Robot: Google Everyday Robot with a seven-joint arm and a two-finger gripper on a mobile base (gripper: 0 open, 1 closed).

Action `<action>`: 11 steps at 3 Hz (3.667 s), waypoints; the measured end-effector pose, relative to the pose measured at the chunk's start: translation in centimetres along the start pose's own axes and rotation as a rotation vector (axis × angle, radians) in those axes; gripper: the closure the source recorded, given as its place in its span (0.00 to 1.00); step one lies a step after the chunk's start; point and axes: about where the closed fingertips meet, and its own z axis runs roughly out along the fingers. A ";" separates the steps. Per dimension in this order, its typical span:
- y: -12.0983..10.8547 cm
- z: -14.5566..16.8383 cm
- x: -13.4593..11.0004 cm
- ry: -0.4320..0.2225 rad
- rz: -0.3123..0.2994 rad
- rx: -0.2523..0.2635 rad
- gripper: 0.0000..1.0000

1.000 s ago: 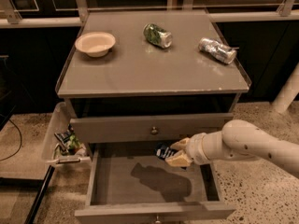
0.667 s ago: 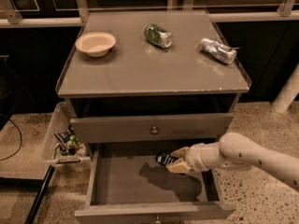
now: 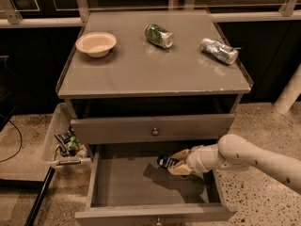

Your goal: Place rxbar blueberry into middle drawer

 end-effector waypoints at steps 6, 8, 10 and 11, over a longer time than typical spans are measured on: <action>-1.7 9.4 8.0 0.048 -0.317 0.068 0.82; -1.7 9.4 8.0 0.048 -0.317 0.068 0.35; -1.9 8.2 6.9 0.023 -0.318 0.062 0.00; -2.6 5.2 5.9 -0.006 -0.307 0.073 0.00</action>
Offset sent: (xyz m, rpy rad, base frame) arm 0.0236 -0.0390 -0.0846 -0.2133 -0.1515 0.2047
